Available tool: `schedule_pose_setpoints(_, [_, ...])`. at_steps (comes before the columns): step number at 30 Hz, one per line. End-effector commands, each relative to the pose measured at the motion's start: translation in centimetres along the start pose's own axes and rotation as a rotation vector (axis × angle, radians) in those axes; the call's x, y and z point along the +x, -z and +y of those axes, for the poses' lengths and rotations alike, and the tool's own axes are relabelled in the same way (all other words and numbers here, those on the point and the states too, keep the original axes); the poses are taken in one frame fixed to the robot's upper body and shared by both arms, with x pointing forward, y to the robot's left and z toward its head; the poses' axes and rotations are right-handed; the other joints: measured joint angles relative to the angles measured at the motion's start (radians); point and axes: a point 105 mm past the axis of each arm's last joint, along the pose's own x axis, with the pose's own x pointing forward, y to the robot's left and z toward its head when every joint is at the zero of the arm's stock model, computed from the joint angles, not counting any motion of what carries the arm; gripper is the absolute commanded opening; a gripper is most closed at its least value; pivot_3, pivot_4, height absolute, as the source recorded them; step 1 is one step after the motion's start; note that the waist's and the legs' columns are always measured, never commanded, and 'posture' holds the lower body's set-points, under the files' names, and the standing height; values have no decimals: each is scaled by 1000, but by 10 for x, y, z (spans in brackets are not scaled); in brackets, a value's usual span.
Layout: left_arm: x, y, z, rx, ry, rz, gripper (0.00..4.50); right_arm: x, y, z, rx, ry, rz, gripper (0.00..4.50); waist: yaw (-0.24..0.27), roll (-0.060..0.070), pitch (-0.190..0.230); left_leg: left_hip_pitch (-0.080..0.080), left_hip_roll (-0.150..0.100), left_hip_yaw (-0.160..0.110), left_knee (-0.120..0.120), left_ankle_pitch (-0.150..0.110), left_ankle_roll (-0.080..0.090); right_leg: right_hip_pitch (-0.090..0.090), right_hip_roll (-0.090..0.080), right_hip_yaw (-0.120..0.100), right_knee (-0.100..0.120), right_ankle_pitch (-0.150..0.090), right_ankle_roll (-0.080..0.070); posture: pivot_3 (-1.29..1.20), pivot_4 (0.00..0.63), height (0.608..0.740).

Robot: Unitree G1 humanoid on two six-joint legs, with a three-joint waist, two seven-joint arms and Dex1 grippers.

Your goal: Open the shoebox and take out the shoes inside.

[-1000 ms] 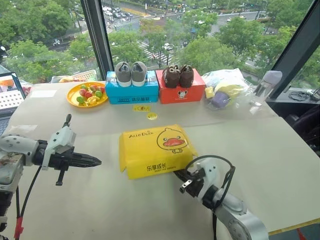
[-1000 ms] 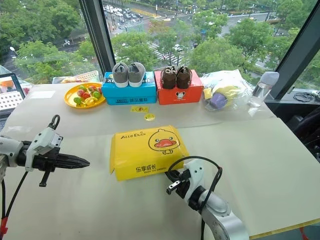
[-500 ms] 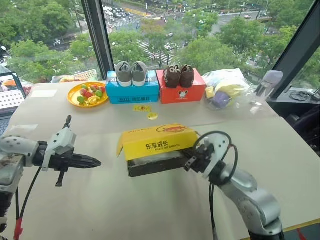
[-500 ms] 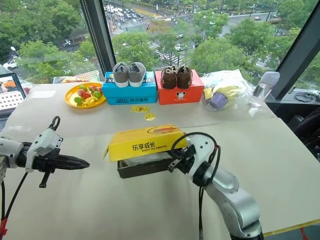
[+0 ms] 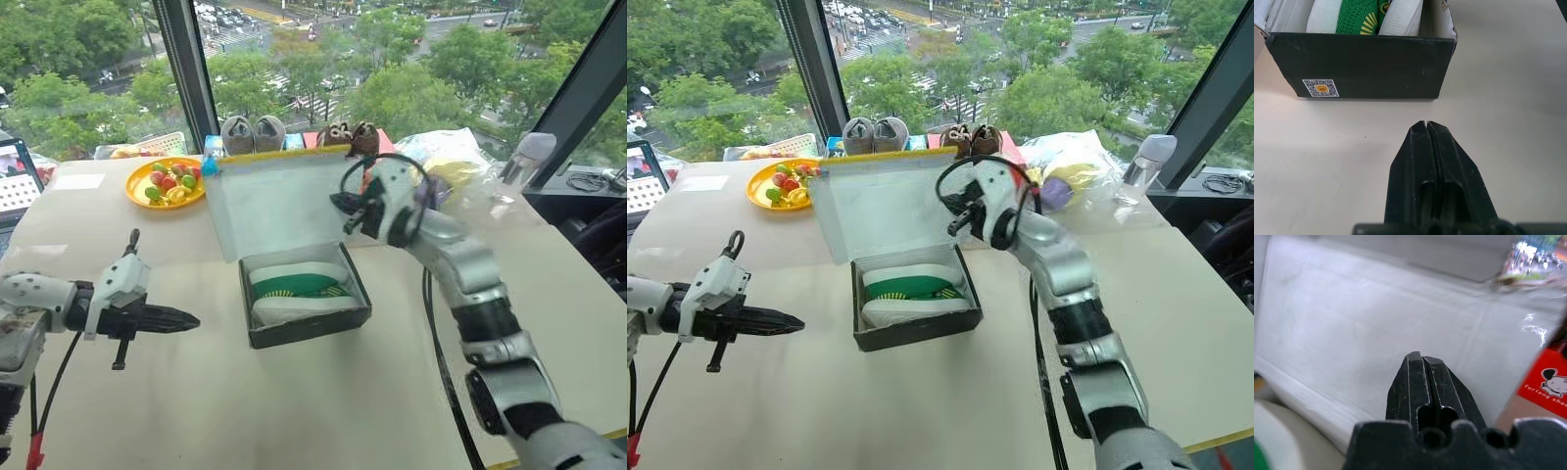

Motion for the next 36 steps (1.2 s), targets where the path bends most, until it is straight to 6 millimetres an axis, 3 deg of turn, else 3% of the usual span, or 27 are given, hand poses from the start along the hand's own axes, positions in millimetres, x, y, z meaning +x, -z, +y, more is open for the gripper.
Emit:
schedule_pose_setpoints(1, [-1,-7,-1,24,-14,-16,31,9,12,-14,-100,47,59,31,4,0,0,0,0,0,0,0,0,0,0,0,0,0,0,0,150,731])
schedule_pose_setpoints(4, [0,-6,-2,21,-16,-18,31,4,0,-11,-105,10,24,31,7,2,1,-7,-1,0,1,2,-3,-4,-1,-1,1,0,1,0,150,731])
schedule_pose_setpoints(6, [-1,-4,-3,14,-22,-18,31,-11,-20,1,-138,-80,-12,31,7,2,1,-12,-1,0,1,3,-5,-7,-1,-1,2,1,2,0,150,731])
schedule_pose_setpoints(11, [0,-1,-6,3,-20,-13,31,-58,-61,66,-208,-417,-22,31,8,3,2,-16,0,-3,1,1,-4,-11,-1,-3,0,0,5,0,150,731])
schedule_pose_setpoints(14, [1,0,-6,2,-14,-13,0,-75,-75,99,-161,-587,9,813,2,3,2,-16,0,-2,1,0,-4,-11,-1,-4,0,0,5,0,150,731])
schedule_pose_setpoints(17, [3,0,-6,1,-9,-15,0,-76,-68,113,-172,-646,61,1798,7,3,2,-14,0,-2,2,-2,0,-9,-1,-3,0,0,4,0,150,731])
schedule_pose_setpoints(22, [8,0,-7,1,0,-23,0,-58,-36,121,-206,-652,155,3609,11,3,2,-8,0,-1,3,-3,2,-5,-2,-3,-1,0,3,0,150,731])
schedule_pose_setpoints(28, [9,0,-9,1,1,-26,0,-46,-7,127,-241,-674,218,3609,9,3,2,-6,0,0,5,-1,-1,-5,-1,-2,3,0,2,0,150,731])
schedule_pose_setpoints(36, [10,2,-12,1,-2,-22,0,-34,20,121,-229,-659,271,3609,7,3,2,-6,0,0,4,-1,-2,-5,-1,-2,3,0,1,0,150,731])
